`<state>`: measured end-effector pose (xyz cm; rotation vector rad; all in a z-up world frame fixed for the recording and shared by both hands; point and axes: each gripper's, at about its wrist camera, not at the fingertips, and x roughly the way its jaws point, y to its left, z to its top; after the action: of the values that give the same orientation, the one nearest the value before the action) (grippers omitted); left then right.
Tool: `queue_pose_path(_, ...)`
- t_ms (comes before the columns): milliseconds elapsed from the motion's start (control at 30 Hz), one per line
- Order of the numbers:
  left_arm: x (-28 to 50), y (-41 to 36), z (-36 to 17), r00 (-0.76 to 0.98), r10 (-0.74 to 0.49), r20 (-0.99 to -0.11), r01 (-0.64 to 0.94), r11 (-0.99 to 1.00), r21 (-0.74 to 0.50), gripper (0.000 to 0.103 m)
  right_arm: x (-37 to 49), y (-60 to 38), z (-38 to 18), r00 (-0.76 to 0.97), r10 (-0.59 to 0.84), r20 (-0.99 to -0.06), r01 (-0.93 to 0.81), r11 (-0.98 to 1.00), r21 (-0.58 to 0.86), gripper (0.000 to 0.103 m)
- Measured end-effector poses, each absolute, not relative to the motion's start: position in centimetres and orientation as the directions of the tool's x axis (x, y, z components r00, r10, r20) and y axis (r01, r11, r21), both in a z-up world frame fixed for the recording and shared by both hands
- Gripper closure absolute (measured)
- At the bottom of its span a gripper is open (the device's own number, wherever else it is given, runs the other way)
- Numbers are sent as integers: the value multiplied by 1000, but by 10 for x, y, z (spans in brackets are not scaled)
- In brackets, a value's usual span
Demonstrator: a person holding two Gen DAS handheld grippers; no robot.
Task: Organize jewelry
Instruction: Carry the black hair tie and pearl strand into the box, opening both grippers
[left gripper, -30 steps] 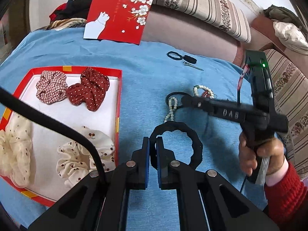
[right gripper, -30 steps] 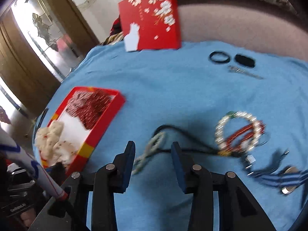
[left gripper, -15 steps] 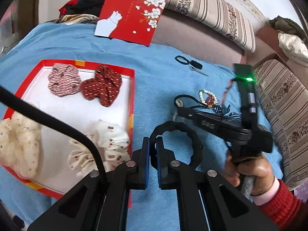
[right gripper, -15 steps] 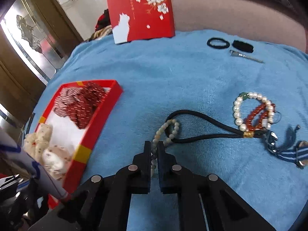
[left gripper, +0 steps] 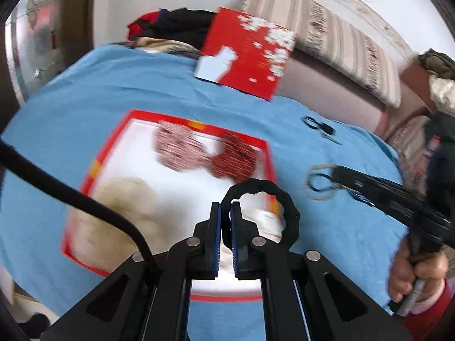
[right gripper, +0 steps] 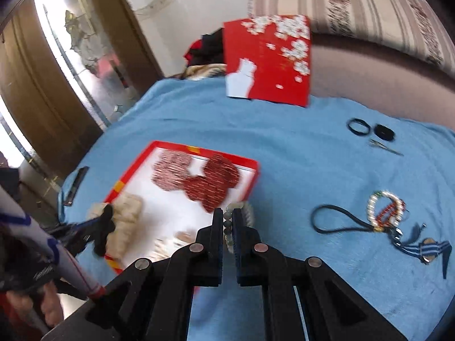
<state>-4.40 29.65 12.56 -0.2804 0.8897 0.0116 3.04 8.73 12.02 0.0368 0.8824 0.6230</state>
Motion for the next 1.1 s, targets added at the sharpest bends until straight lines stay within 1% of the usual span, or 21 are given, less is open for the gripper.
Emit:
queue_pose_path(133, -25, 341, 123, 610, -55, -791, -185, 960, -209, 97, 27, 119, 124, 446, 548, -707, -526, 800, 288, 97)
queue_pose_path(333, 21, 400, 92, 544, -23, -839, -283, 936, -209, 97, 30, 173, 109, 378, 574, -726, -559, 767, 315, 97)
queue_pose_path(633, 63, 417, 50, 470, -15, -883, -321, 929, -187, 97, 39, 221, 62, 304, 539, -785, -561, 768, 309, 96)
queue_pose_path(833, 70, 422, 32, 437, -17, -899, -356, 915, -190, 97, 43, 227, 49, 281, 534, -798, -555, 768, 318, 96)
queue_pose_path(967, 72, 426, 31, 440, -12, -898, -375, 906, -196, 97, 40, 230, 44, 270, 531, -804, -561, 765, 317, 96)
queue_pose_path(1033, 73, 427, 31, 439, -13, -898, -381, 903, -199, 93, 39, 232, 43, 266, 530, -805, -563, 764, 317, 96)
queue_pose_path(1100, 71, 428, 32, 443, -16, -896, -385, 900, -207, 83, 38, 235, 43, 263, 529, -807, -567, 761, 314, 96)
